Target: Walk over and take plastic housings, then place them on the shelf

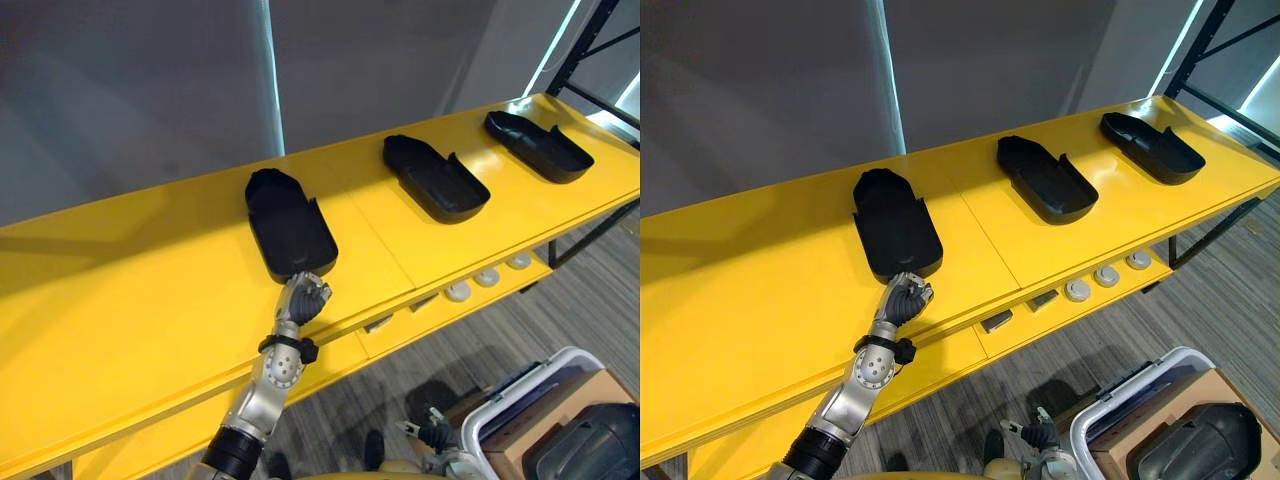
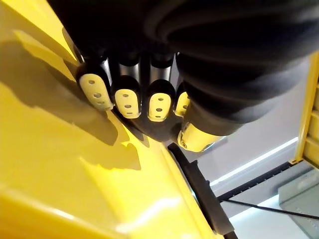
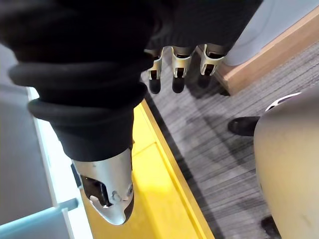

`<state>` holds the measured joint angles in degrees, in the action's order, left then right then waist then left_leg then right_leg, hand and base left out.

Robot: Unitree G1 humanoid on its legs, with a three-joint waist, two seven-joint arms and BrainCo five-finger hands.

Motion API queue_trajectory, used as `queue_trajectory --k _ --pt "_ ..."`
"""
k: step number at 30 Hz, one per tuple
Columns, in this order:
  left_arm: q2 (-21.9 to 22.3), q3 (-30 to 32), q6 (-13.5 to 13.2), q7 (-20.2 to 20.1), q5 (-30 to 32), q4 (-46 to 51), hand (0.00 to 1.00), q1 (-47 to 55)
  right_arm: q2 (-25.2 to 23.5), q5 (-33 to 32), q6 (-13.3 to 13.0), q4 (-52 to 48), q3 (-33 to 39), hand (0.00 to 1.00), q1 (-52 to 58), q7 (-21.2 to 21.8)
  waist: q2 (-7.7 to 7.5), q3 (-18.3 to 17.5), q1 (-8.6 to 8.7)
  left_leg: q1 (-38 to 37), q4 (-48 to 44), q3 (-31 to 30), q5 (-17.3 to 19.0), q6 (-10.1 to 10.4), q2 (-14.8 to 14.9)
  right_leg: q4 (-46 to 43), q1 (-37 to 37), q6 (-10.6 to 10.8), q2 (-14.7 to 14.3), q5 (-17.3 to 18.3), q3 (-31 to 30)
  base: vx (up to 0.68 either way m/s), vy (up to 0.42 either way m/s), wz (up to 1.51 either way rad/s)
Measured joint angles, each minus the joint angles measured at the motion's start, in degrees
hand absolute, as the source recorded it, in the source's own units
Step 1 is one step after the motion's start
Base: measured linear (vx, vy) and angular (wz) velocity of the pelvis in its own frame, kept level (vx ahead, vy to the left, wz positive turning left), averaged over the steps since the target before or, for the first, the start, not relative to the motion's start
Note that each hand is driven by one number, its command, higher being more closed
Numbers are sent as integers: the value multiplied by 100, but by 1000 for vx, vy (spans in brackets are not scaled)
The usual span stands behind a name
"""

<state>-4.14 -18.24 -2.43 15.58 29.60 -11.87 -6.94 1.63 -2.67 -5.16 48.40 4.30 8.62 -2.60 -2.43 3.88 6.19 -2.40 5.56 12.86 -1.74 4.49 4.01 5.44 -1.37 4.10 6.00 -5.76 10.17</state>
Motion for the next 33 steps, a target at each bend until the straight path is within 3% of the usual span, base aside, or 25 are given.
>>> queue_trajectory --k 11,24,28,31,33 --pt "50 343 221 222 -13 -476 100 -573 -1 4 13 -40 41 0 -28 0 28 7 118 40 26 148 4 3 -4 21 -103 11 1 -53 -113 -25 -8 -6" --pt "54 533 212 333 -201 -443 100 -581 -10 5 20 -38 158 0 -39 -4 35 10 228 59 27 237 14 16 -4 21 -177 6 -5 -79 -233 -14 -8 -3" --pt "50 331 200 307 -484 278 100 -348 -2 3 23 -33 193 0 -35 -85 50 19 226 67 4 188 12 14 -10 19 -155 8 5 -81 -164 -3 -12 8" --pt "49 52 -8 162 -731 1564 100 -55 24 -3 19 34 213 0 -37 -98 94 35 180 67 6 28 13 16 -13 10 -69 31 23 -58 -45 1 -13 24" --pt "15 99 -306 75 -1012 2596 100 -27 99 -6 18 81 212 0 -40 -97 153 62 58 71 4 -111 10 14 -17 -38 -18 44 45 -11 87 -6 -11 28"
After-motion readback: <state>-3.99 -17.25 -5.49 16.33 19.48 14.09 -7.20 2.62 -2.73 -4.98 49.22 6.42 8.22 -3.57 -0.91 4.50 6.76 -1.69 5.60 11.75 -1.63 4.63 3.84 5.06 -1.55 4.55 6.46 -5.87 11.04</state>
